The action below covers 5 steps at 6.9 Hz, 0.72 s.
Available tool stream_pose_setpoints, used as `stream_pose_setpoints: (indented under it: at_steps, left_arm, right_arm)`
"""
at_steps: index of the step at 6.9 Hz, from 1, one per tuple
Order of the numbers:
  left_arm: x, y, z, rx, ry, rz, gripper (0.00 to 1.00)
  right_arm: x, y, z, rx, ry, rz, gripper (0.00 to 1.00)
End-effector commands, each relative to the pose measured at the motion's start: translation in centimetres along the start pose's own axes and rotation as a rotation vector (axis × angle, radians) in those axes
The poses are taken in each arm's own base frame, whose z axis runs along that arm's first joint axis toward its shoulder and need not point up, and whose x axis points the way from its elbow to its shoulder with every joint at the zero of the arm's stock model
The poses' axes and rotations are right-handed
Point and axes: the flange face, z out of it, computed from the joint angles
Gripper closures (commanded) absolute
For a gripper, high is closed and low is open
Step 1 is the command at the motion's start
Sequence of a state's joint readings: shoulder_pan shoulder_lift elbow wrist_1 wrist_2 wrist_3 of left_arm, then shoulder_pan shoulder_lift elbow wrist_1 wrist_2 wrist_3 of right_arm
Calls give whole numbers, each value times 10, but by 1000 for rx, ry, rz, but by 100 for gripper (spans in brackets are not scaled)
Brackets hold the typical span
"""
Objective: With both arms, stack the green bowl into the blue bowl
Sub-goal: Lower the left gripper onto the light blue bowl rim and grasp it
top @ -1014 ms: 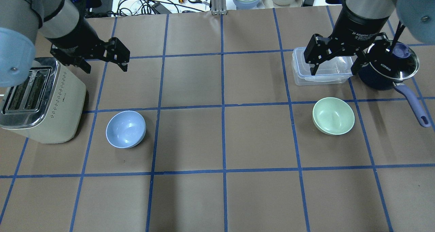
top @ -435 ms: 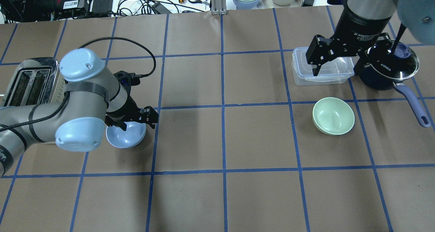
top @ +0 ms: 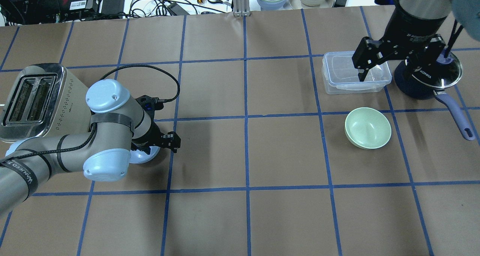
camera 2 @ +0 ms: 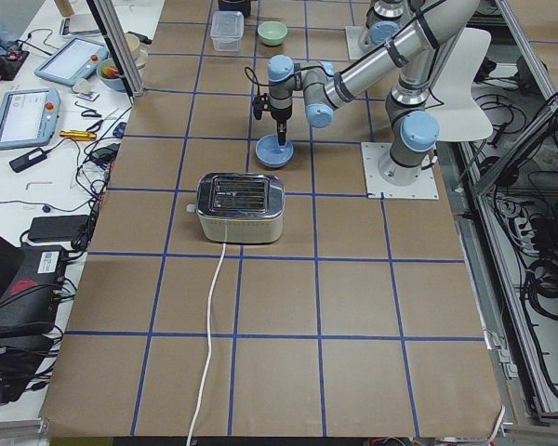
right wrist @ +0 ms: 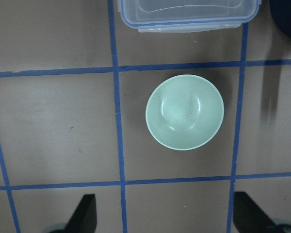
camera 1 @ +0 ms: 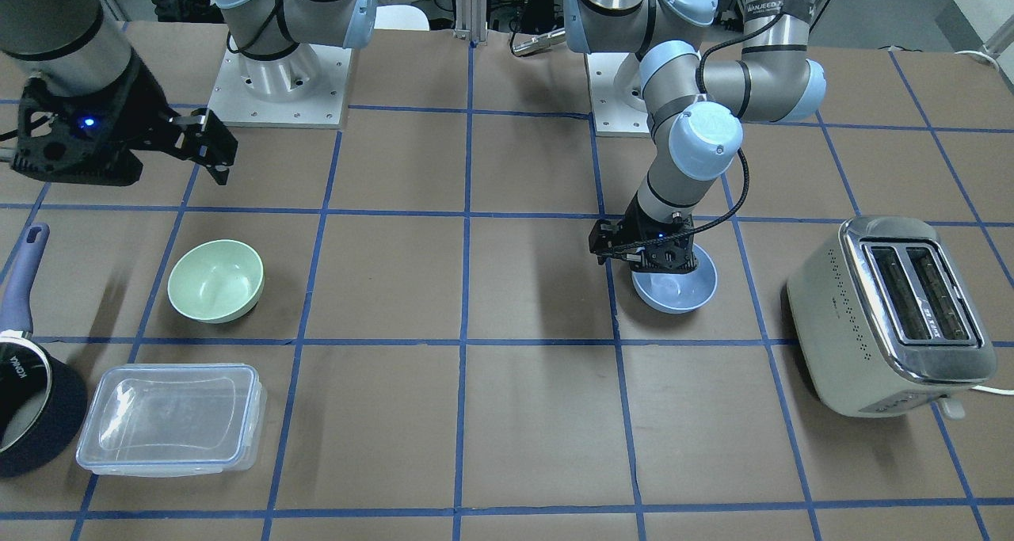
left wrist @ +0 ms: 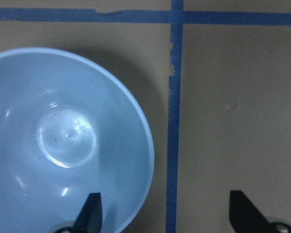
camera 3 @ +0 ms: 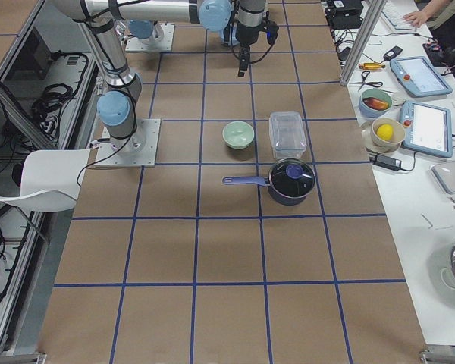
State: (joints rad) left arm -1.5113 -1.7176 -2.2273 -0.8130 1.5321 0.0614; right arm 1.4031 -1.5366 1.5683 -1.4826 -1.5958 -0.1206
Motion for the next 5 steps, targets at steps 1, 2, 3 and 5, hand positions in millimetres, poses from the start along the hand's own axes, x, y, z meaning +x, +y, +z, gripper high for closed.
stream_pose_setpoints:
  at_steps: [1, 2, 3, 5]
  left_arm:
    - [1, -2, 5, 5, -12, 7, 100]
    - [1, -6, -1, 22, -11, 10, 100]
    - [4, -23, -19, 69, -9, 7, 100]
    - [77, -53, -82, 110, -4, 35, 100]
  right_arm:
    - [85, -33, 44, -11, -25, 95, 0]
    - [108, -41, 76, 14, -30, 84, 0]
    - [124, -45, 126, 32, -30, 124, 0]
    - [127, -34, 195, 79, -27, 144, 0]
